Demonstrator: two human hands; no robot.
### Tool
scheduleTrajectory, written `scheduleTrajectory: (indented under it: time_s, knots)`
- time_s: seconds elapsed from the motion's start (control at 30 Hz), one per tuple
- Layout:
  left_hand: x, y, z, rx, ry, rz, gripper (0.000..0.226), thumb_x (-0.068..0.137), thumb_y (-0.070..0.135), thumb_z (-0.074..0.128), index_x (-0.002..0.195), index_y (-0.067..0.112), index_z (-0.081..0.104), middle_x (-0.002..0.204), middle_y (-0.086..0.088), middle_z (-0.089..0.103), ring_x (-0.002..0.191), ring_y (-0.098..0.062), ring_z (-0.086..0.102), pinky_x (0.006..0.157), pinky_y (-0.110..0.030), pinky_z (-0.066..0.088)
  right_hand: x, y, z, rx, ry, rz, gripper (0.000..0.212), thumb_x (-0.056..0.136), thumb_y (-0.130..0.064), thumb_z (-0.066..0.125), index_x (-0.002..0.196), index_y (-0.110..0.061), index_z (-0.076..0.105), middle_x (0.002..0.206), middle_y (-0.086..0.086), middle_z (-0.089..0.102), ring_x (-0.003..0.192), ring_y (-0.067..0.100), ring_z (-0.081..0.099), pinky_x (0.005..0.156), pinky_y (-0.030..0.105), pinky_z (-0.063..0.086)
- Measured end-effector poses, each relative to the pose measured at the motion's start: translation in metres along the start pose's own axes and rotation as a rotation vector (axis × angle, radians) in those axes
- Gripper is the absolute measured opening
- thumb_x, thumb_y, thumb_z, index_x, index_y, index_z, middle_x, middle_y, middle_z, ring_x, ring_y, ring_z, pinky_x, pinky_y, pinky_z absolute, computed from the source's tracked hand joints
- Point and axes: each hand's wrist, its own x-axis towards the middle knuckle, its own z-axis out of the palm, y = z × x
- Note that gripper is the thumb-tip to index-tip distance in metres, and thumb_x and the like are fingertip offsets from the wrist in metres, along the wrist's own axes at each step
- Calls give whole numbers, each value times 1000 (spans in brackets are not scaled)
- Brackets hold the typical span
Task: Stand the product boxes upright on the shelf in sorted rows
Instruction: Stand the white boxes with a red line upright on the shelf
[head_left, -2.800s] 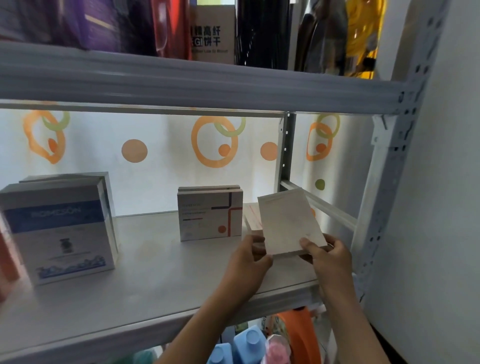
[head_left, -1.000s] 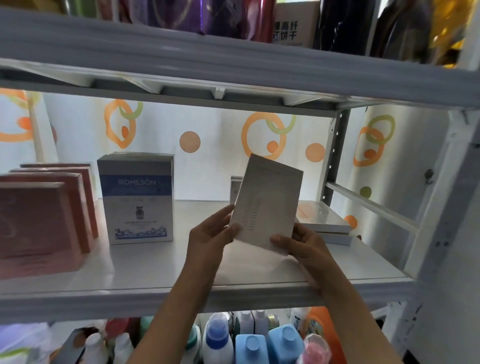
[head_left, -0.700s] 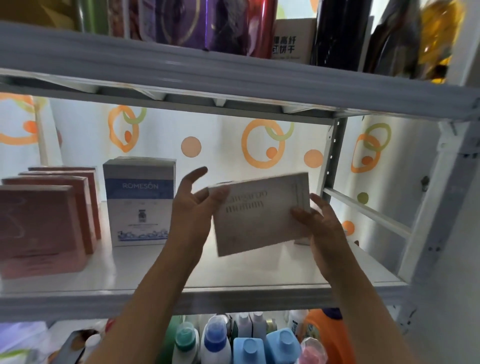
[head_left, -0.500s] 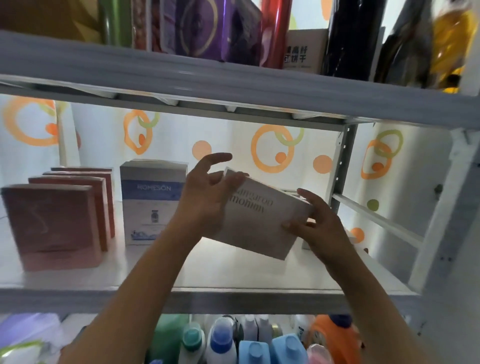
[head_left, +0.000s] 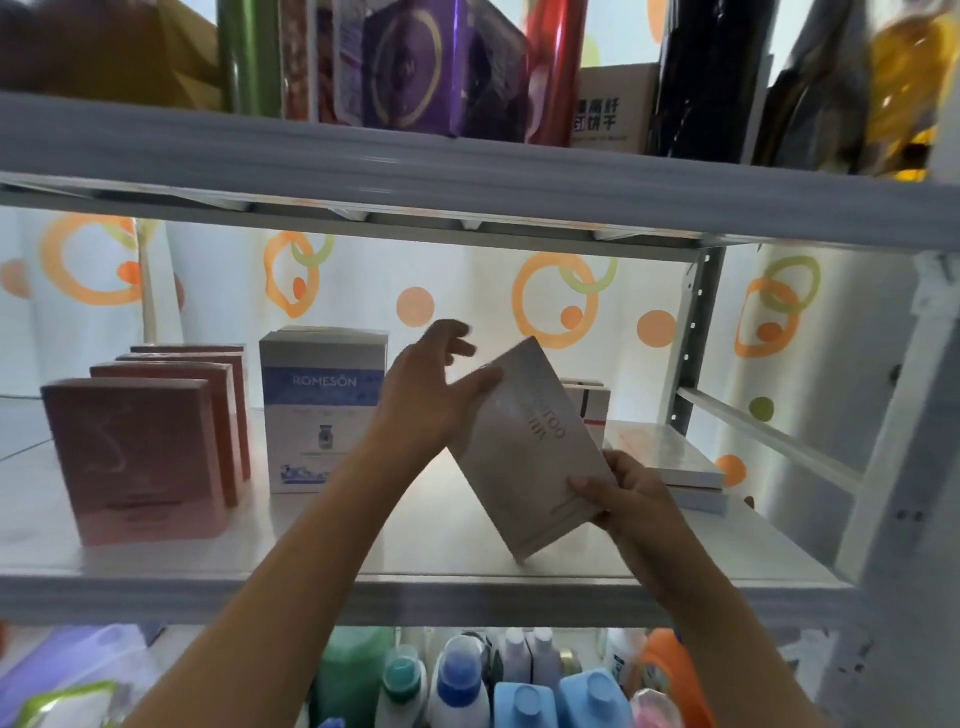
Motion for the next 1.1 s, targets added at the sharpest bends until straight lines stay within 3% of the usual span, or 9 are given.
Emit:
scheduleTrajectory:
  time_s: [0.1,0.23,0.33,0.5,0.7,0.77,0.9,1.03,1.1]
  knots:
    - [-20,-20,10,-131,66,-197,79,80,38,75,144,21,31,122,10,48,111,-11,48,89,-31,43,1,14,0,226,29,71,41,87,-12,66,125,-4,54,119,20,64,108,33,63,86,35,57]
    - [-42,-31,34,-484,-250,-431,38,88,26,68,122,16,56,117,-2,66,99,-19,67,81,-34,58,2,22,0,416,47,83,41,91,-15,62,129,-6,52,123,18,63,114,33,62,89,38,57]
    - [-54,-29,51,-545,-202,-390,17,93,12,61,109,13,66,106,-5,72,93,-21,70,78,-35,60,3,22,-5,350,101,60,34,92,-14,61,125,-8,54,116,12,68,105,25,67,81,31,57]
    - [-60,-25,70,-606,-138,-375,17,94,6,59,106,14,68,98,-2,73,87,-18,71,64,-25,58,-3,13,-22,-100,220,-36,30,92,-22,66,119,-12,59,110,3,70,94,12,67,74,16,52]
    - [-69,-15,100,-590,-178,-290,20,93,6,58,106,19,67,95,10,72,85,-10,70,67,-21,57,-18,8,-49,-515,375,-181,39,90,-31,68,125,-17,60,113,-4,64,90,1,58,67,8,41]
    - [-72,-9,110,-587,-198,-255,21,93,7,58,107,21,66,94,13,71,85,-6,70,66,-18,55,-22,9,-58,-535,401,-188,42,90,-29,68,130,-18,59,118,-5,65,94,3,59,73,7,41]
    - [-77,8,130,-569,-263,-163,21,91,10,61,99,29,65,95,12,70,85,-2,68,64,-15,53,-32,12,-75,-526,448,-200,64,87,-32,72,144,-32,41,127,-10,59,107,10,58,88,20,46]
    - [-81,25,142,-589,-313,-61,16,87,18,67,100,27,63,97,9,69,87,-7,68,68,-20,56,-34,7,-79,-275,304,-161,72,75,-55,63,141,-34,40,128,-13,53,106,3,58,74,9,50]
    - [-85,35,148,-638,-391,-71,16,93,23,58,108,25,62,102,11,68,95,-5,67,74,-21,56,-28,8,-83,-126,203,-112,65,80,-59,63,136,-30,48,129,-3,61,110,15,64,84,23,56]
